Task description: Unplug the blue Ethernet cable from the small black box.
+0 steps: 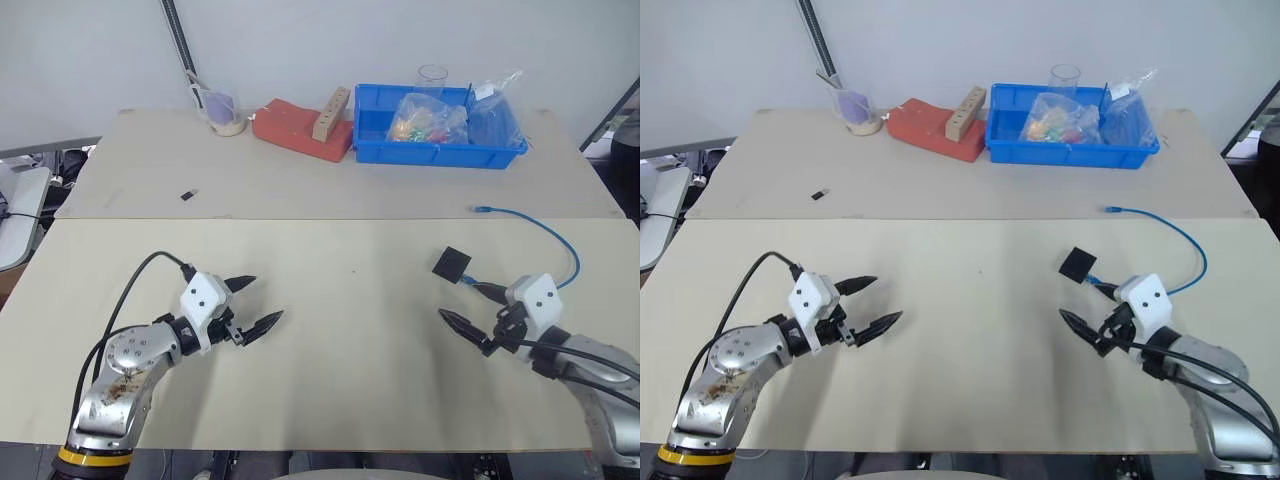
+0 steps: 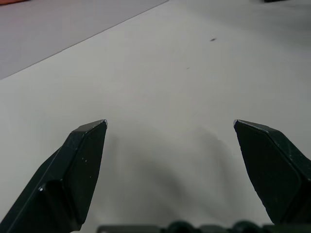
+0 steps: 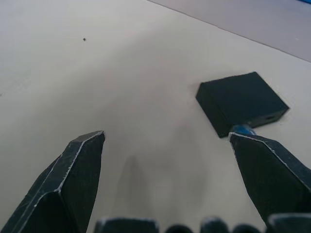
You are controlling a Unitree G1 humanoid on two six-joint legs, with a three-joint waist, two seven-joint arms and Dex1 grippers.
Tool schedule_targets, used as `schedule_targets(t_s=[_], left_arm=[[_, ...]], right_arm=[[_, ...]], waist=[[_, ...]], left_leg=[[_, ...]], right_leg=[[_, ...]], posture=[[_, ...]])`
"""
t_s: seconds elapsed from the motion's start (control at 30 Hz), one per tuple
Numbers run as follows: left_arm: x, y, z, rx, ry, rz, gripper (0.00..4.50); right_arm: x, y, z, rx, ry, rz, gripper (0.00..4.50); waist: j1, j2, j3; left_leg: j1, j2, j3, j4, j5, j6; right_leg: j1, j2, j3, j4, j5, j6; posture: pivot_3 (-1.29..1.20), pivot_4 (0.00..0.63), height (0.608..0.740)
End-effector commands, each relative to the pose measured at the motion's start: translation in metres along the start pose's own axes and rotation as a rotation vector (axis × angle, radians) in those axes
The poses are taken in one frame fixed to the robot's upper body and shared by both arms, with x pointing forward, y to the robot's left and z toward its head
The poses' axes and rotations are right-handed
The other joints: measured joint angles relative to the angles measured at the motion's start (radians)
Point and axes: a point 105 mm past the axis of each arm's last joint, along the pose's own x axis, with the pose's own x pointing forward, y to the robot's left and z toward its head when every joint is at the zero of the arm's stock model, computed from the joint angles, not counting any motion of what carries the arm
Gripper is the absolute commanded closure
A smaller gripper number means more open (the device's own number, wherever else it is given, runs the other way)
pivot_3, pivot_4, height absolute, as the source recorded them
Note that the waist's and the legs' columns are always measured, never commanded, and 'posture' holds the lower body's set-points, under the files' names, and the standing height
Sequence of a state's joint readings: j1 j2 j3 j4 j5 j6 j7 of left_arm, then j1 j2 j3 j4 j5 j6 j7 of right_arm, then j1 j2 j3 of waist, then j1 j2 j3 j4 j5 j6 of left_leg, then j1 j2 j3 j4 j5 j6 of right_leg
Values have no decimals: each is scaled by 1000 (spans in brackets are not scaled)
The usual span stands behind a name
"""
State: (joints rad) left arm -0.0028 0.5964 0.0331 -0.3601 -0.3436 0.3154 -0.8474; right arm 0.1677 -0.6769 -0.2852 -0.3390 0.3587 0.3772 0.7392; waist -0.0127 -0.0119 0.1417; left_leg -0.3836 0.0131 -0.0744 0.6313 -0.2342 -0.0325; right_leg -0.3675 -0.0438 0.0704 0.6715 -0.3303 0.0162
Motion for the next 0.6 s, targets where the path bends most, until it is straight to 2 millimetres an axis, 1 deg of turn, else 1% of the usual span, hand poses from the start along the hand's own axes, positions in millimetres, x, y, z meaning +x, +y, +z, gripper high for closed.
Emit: schedule_targets(t_s=[0.03, 0.1, 0.2, 0.3, 0.33, 0.4, 0.47, 0.6], left_arm=[[17, -28, 47, 140, -94, -263, 57], [24, -34, 62, 187, -120, -338, 57], [34, -34, 78, 255, -153, -391, 57], [38, -32, 84, 268, -164, -412, 57], [39, -32, 85, 265, -164, -418, 57], [39, -31, 84, 275, -156, -434, 57], [38, -30, 84, 279, -152, -439, 57], [34, -27, 85, 276, -149, -436, 57]], right_arm=[[-10, -28, 12, -52, -2, -57, 0], [-9, -42, 10, -53, 21, -73, 0], [-3, -65, 6, -38, 65, -91, 0], [5, -74, 2, -19, 91, -71, 0], [7, -75, 2, -19, 95, -62, 0], [20, -70, -2, -2, 122, 34, 0], [28, -66, -4, 5, 138, 96, 0], [37, -59, -5, -9, 177, 200, 0]], waist=[[0, 0, 0], [-1, 0, 0], [-10, 0, 0], [-18, 0, 0], [-20, 0, 0], [-24, 0, 0], [-26, 1, 0], [-26, 1, 1]], left_leg=[[0, 0, 0, 1, 0, 0], [0, -1, 0, 2, 0, 1], [2, 0, 1, 2, -3, 5], [3, 0, 1, 2, -3, 6], [3, 1, 1, 2, -3, 6], [4, 1, 1, 2, -4, 7], [4, 1, 1, 3, -4, 7], [3, 0, 1, 5, -4, 7]], right_leg=[[0, 0, 0, 0, 0, 0], [2, 0, 0, -2, 0, 0], [6, 1, 0, -6, 0, 0], [7, 1, 0, -6, 0, 0], [7, 2, 0, -6, 0, 0], [9, 2, 0, -6, 0, 0], [9, 1, 0, -7, 0, 0], [10, 1, 0, -7, 0, 0]], posture=[[0, 150, 740], [0, 150, 740], [0, 150, 740], [0, 150, 740], [0, 150, 740], [0, 150, 740], [0, 150, 740], [0, 150, 740]])
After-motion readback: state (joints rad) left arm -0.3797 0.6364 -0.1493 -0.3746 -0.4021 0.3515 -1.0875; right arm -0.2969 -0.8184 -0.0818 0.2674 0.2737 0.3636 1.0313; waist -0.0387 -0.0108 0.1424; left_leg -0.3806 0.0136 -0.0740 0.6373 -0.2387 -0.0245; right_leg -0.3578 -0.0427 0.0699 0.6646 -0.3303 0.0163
